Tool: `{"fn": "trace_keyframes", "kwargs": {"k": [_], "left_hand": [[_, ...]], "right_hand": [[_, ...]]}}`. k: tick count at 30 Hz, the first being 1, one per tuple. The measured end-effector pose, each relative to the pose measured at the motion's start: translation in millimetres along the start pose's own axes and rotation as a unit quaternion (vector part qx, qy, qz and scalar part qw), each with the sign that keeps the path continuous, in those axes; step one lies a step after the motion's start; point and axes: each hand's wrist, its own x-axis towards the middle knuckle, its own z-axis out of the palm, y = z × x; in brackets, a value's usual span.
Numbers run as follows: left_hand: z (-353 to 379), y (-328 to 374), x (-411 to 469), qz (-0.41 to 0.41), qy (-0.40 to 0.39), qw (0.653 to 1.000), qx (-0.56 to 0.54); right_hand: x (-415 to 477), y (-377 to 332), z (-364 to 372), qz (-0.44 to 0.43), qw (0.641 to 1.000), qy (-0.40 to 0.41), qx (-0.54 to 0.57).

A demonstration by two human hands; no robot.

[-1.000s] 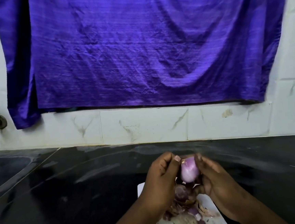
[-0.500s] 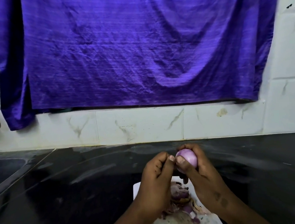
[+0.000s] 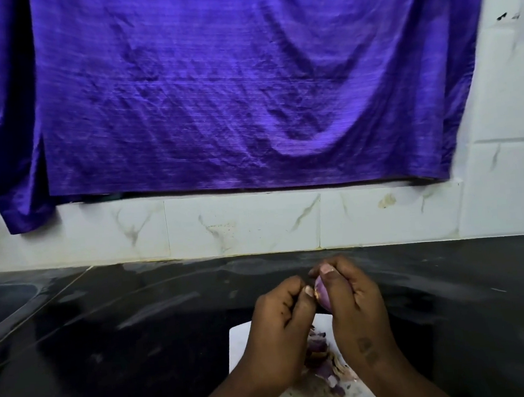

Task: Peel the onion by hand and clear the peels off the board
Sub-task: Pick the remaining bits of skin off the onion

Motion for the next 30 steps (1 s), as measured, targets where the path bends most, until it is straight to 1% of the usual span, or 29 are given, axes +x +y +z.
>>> {"fn": "trace_keyframes", "kwargs": {"k": [4, 6, 8, 9, 11, 12, 15, 16, 18, 21, 22, 24, 27, 30], "left_hand": [[1, 0, 1, 0.009, 0.011, 1.0, 0.006], [1, 1, 0, 0.013, 0.011, 1.0, 0.024], [5, 3, -5, 0.037, -0.017, 0.998, 0.04], [9, 4, -6, 0.036, -0.034, 0.998, 0.04], [7, 1, -6, 0.026, -0.03, 0.997, 0.062], [2, -3, -4, 0.033, -0.02, 0.995, 0.091], [-14, -11, 3, 0.03, -0.032, 0.98, 0.193], [-19, -13, 2, 0.038, -0.03, 0.975, 0.218], [-24, -14, 2, 0.06, -0.021, 0.965, 0.256], [-21, -13, 3, 0.06, -0.008, 0.95, 0.307], [-21, -12, 3, 0.059, -0.002, 0.95, 0.307], [-18, -8, 2, 0.058, 0.013, 0.962, 0.266], [-12, -6, 1, 0.026, 0.044, 0.991, 0.123], [-8, -6, 2, -0.011, 0.074, 0.997, 0.03]], "right_hand": [[1, 1, 0, -0.032, 0.996, -0.012, -0.079], [2, 1, -2, -0.042, 0.988, -0.028, -0.143], [12, 2, -12, -0.016, 0.975, -0.021, -0.221], [18, 4, -22, 0.024, 0.981, -0.002, -0.193], [23, 6, -31, 0.1, 0.994, 0.014, -0.032], [22, 4, -30, 0.126, 0.991, 0.009, 0.033], [9, 5, -14, 0.176, 0.971, -0.014, 0.162], [6, 5, -9, 0.187, 0.963, -0.02, 0.191], [6, 5, -8, 0.204, 0.955, -0.032, 0.212], [9, 4, -15, 0.198, 0.957, -0.037, 0.207], [9, 4, -16, 0.194, 0.959, -0.034, 0.203], [9, 4, -14, 0.192, 0.961, -0.028, 0.195], [6, 0, -10, 0.185, 0.959, -0.032, 0.212], [5, -3, -7, 0.173, 0.955, -0.037, 0.239]]}}
